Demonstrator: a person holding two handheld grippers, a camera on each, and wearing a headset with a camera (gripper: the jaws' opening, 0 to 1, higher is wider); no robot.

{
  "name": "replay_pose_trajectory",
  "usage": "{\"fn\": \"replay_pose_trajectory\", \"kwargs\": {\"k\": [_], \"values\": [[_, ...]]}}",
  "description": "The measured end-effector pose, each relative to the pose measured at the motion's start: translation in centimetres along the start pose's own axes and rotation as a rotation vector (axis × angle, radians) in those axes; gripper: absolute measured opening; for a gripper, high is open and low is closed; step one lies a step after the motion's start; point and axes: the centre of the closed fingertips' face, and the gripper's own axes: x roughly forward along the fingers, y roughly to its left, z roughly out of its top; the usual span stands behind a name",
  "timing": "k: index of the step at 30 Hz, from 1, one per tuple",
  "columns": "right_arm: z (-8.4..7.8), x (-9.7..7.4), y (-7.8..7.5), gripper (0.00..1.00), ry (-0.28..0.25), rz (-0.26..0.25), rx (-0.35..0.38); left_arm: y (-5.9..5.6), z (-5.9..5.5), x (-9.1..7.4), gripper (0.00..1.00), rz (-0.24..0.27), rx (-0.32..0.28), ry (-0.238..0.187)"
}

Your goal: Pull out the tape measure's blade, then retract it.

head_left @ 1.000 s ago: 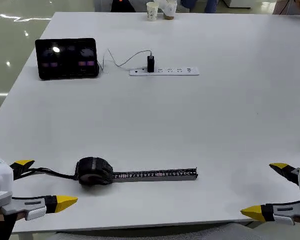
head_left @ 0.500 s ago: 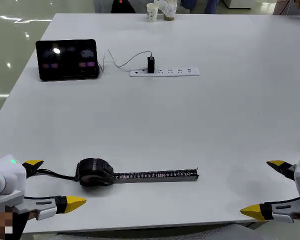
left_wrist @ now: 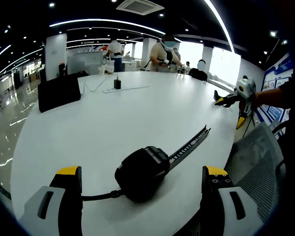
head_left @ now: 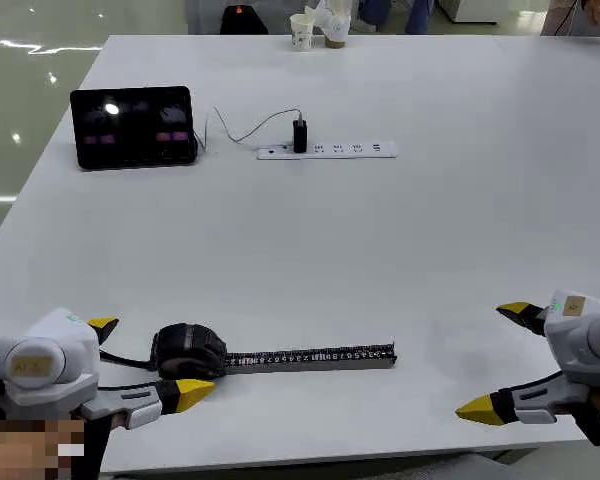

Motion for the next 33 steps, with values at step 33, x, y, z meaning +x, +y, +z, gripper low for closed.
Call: {"fn": "replay_pose_trajectory", "kwargs": {"k": [33], "values": [[4.0, 5.0, 1.0, 0.99, 0.128, 0.188, -0.256, 1.6, 1.5, 3.4, 0.99, 0.334, -0.16, -0.079]]}}
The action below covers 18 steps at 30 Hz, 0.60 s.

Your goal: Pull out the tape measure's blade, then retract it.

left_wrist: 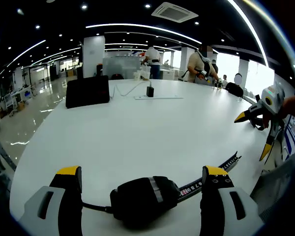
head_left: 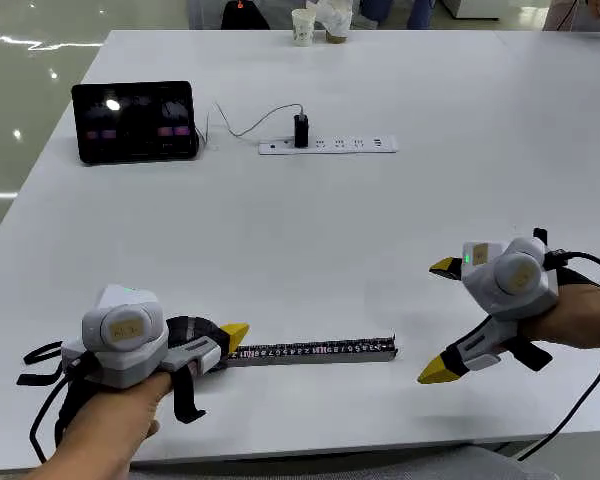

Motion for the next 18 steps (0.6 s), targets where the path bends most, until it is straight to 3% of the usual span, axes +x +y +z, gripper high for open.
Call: {"fn": "replay_pose_trajectory", "kwargs": {"k": [4, 7, 10, 11, 14, 18], "values": [[0.0, 0.9, 0.1, 0.99, 0.028, 0.029, -0.032, -0.5, -0.4, 0.2, 0.99, 0.008, -0.015, -0.015], [0.3, 1.5, 0.2, 0.99, 0.035, 0.047, -0.051, -0.7, -0.7, 0.3, 0.99, 0.032, 0.037, -0.03], [0.5, 2.2, 0.1, 0.99, 0.052, 0.068, -0.069, -1.4, -0.4, 0.5, 0.99, 0.013, -0.016, -0.082], [0.6, 2.3, 0.1, 0.99, 0.055, 0.072, -0.072, -1.7, -0.5, 0.6, 0.99, -0.004, -0.033, -0.083], [0.5, 3.0, 0.1, 0.96, 0.073, 0.092, -0.077, -1.3, -1.6, 0.7, 0.99, 0.011, 0.029, -0.043], [0.5, 3.5, 0.2, 0.93, 0.077, 0.104, -0.076, -0.2, -1.9, 0.7, 0.99, 0.044, -0.011, -0.041]]}}
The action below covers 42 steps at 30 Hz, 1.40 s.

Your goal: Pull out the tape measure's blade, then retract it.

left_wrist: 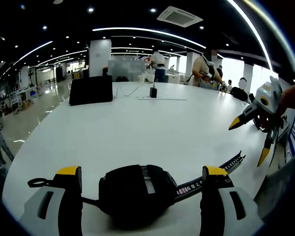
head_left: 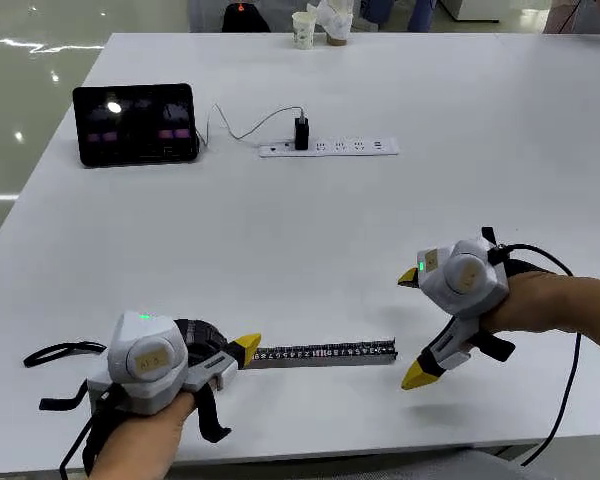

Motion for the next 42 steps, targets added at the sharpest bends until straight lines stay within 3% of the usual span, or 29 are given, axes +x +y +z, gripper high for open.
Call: {"fn": "replay_pose_trajectory", "kwargs": {"k": [5, 10, 13, 17, 20, 23, 34, 38, 41, 42], "values": [[-0.4, 0.6, 0.4, 0.79, 0.021, 0.014, -0.047, 0.5, -0.7, 0.3, 0.99, 0.016, -0.012, 0.022], [-0.6, 0.9, 0.6, 0.67, 0.03, 0.025, -0.059, -0.4, -0.7, 0.6, 0.99, -0.006, 0.06, 0.025], [-0.7, 1.1, 0.5, 0.63, 0.031, 0.024, -0.044, -0.6, -1.0, 0.6, 0.99, -0.017, 0.053, 0.033], [-0.7, 1.5, 0.9, 0.53, 0.032, 0.043, -0.032, 0.3, -1.3, 0.7, 0.99, 0.002, 0.003, 0.043], [-0.6, 1.8, 1.6, 0.41, 0.03, 0.083, 0.006, 0.5, -1.3, 0.6, 0.99, 0.013, -0.003, 0.044], [-0.6, 2.0, 1.9, 0.31, 0.042, 0.088, -0.024, 0.5, -1.3, 0.6, 0.99, 0.011, -0.002, 0.043], [-0.7, 2.1, 1.7, 0.13, 0.046, 0.081, -0.029, 0.5, -1.4, 0.6, 0.99, 0.013, -0.004, 0.046], [-0.7, 2.2, 1.7, 0.12, 0.051, 0.079, -0.022, 0.3, -1.4, 0.7, 0.99, 0.007, -0.002, 0.046], [-0.7, 2.2, 1.9, 0.12, 0.055, 0.077, -0.051, 0.2, -1.5, 0.8, 0.99, 0.003, -0.004, 0.048], [-0.7, 2.2, 1.8, 0.11, 0.056, 0.079, -0.091, 0.1, -1.5, 0.8, 0.99, 0.0, -0.006, 0.049]]}}
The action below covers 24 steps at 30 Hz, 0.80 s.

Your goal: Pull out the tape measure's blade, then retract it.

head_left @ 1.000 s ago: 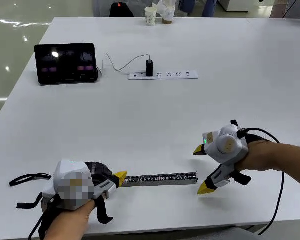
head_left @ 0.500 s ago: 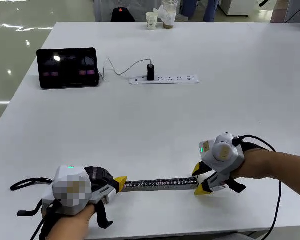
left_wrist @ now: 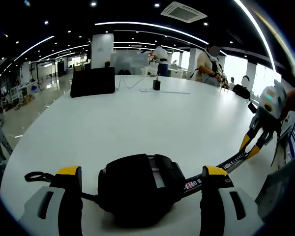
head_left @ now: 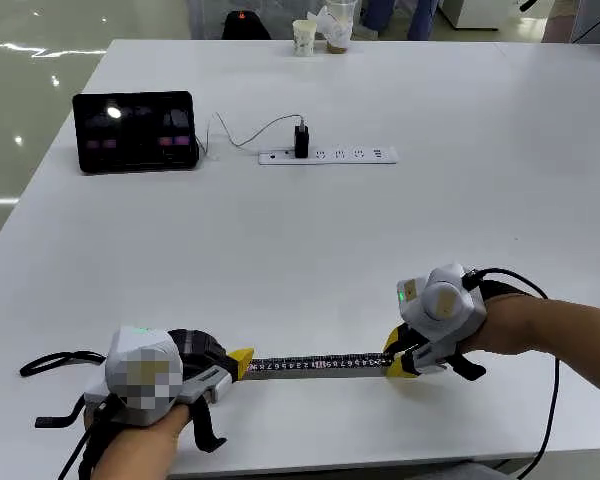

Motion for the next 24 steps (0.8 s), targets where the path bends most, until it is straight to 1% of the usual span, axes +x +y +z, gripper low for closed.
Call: {"fn": "replay_pose_trajectory", "kwargs": {"k": [2, 3, 4, 5, 8, 10, 12, 14, 16, 20, 22, 24], "values": [[-0.02, -0.01, -0.01, 0.11, -0.003, 0.001, 0.015, -0.16, -0.03, -0.01, 0.99, -0.006, -0.014, 0.005], [-0.01, -0.03, 0.1, 0.11, -0.011, 0.009, 0.086, -0.12, 0.02, -0.01, 0.99, -0.004, -0.019, 0.004], [0.03, -0.06, -0.07, 0.11, -0.016, 0.017, 0.117, -0.06, 0.03, -0.02, 0.98, -0.002, -0.021, 0.004], [0.02, -0.06, -0.24, 0.11, -0.012, 0.014, 0.091, 0.01, 0.0, -0.03, 0.97, 0.0, -0.023, 0.005], [0.01, 0.09, -0.03, 0.1, 0.011, 0.011, 0.059, 0.33, 0.03, -0.12, 0.91, 0.009, -0.035, 0.003], [0.06, 0.13, -0.07, 0.1, 0.025, 0.011, 0.066, 0.39, -0.1, -0.1, 0.92, 0.013, -0.037, 0.008], [0.09, 0.15, -0.09, 0.1, 0.036, 0.01, 0.066, 0.1, -0.28, -0.1, 0.88, 0.002, -0.045, 0.017], [0.08, 0.16, -0.15, 0.1, 0.05, 0.003, 0.097, -0.23, -0.41, -0.07, 0.82, -0.014, -0.048, 0.025], [0.09, 0.16, -0.18, 0.11, 0.057, 0.0, 0.118, -0.35, -0.49, -0.1, 0.82, -0.014, -0.046, 0.031], [0.08, 0.17, -0.28, 0.11, 0.072, -0.009, 0.177, -0.15, -0.7, -0.17, 0.82, -0.002, -0.077, 0.053], [0.12, 0.25, -0.21, 0.11, 0.086, -0.008, 0.166, -0.07, -0.6, -0.26, 0.82, 0.004, -0.076, 0.052], [0.17, 0.26, -0.26, 0.11, 0.104, -0.005, 0.171, -0.15, -0.57, -0.28, 0.8, 0.001, -0.075, 0.053]]}}
